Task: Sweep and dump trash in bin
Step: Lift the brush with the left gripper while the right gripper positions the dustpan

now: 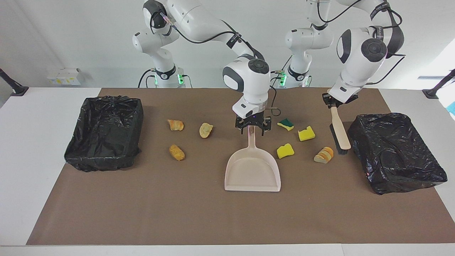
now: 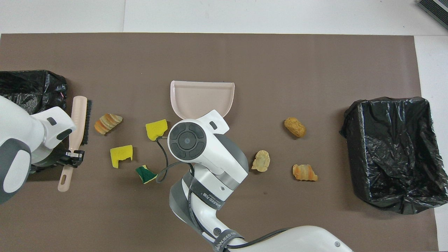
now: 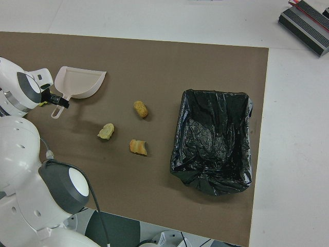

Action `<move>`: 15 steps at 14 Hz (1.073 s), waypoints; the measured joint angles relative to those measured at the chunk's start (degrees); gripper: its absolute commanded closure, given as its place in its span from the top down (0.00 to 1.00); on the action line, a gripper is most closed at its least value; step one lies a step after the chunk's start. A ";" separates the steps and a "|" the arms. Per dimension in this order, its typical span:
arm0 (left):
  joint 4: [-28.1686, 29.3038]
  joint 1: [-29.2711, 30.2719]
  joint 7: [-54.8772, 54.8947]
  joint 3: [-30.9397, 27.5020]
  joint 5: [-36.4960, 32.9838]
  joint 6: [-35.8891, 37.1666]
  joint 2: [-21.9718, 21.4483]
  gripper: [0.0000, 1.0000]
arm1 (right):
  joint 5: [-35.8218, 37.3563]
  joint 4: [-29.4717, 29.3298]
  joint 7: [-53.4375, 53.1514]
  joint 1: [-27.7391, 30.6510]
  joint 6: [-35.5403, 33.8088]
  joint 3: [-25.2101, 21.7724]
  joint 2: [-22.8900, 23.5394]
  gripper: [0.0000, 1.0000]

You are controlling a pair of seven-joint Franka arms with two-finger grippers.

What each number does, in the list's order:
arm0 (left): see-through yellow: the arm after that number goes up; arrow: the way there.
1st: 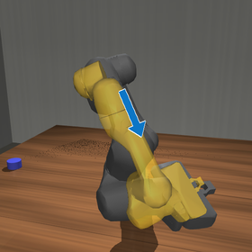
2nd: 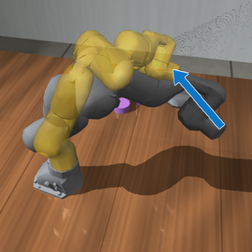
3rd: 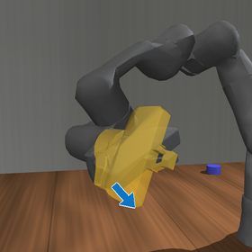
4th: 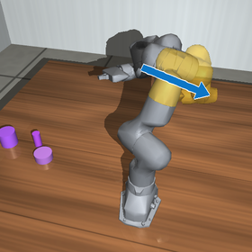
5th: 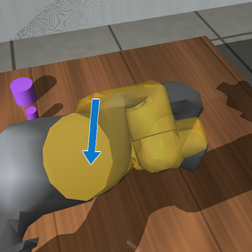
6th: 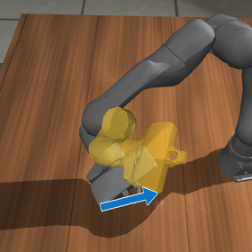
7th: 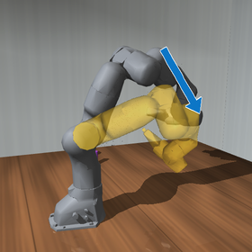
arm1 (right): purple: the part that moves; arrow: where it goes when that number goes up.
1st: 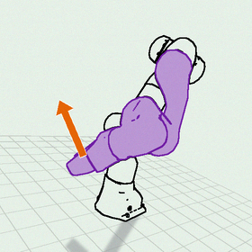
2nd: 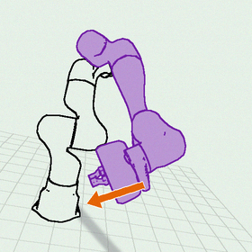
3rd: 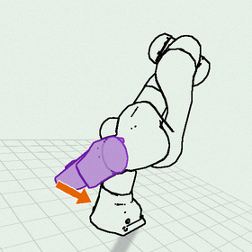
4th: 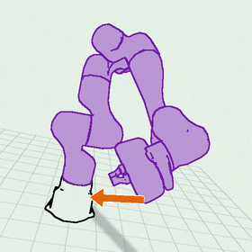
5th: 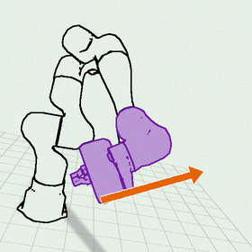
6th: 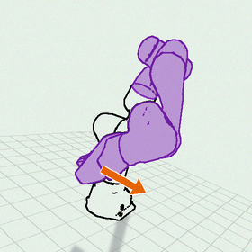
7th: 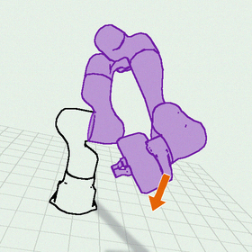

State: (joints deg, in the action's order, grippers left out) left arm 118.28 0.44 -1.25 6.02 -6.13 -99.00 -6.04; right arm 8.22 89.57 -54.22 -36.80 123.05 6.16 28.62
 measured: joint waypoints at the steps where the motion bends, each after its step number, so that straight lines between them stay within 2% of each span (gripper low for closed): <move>1: -0.98 0.50 1.20 0.00 -0.56 -0.19 1.73 0.00 | 0.48 0.15 0.00 -0.05 0.01 0.00 0.25 0.79; 4: -2.17 0.84 2.41 0.14 -1.04 -0.36 4.51 0.00 | 1.16 1.23 0.46 -0.17 0.43 0.00 0.73 0.70; 10: -2.19 0.76 2.58 0.88 -3.23 -2.60 7.06 0.00 | 1.44 1.97 1.51 -0.29 0.49 -0.02 0.75 0.70; 11: -2.19 0.76 2.58 0.92 -3.27 -3.21 7.32 0.00 | 1.48 1.95 1.57 -0.28 0.47 -0.06 0.64 0.58; 12: -2.20 0.76 2.59 0.92 -3.30 -4.25 7.49 0.00 | 1.49 1.94 1.70 -0.28 0.43 -0.09 0.48 0.29; 13: -2.20 0.76 2.59 0.89 -3.32 -5.60 7.71 0.00 | 1.50 1.94 1.90 -0.28 0.39 -0.09 0.32 0.06; 14: -2.19 0.79 2.59 0.82 -3.35 -7.19 7.99 0.00 | 1.50 1.94 2.27 -0.29 0.38 -0.09 0.24 0.00; 15: -2.20 0.81 2.59 0.71 -3.38 -8.91 8.45 0.00 | 1.51 1.93 3.49 -0.30 0.26 -0.08 0.20 0.00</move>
State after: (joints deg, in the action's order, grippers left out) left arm 116.08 1.25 1.34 6.73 -9.51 -107.91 2.42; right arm 9.73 91.50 -50.72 -37.10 123.31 6.08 28.82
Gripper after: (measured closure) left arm 0.740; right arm 0.670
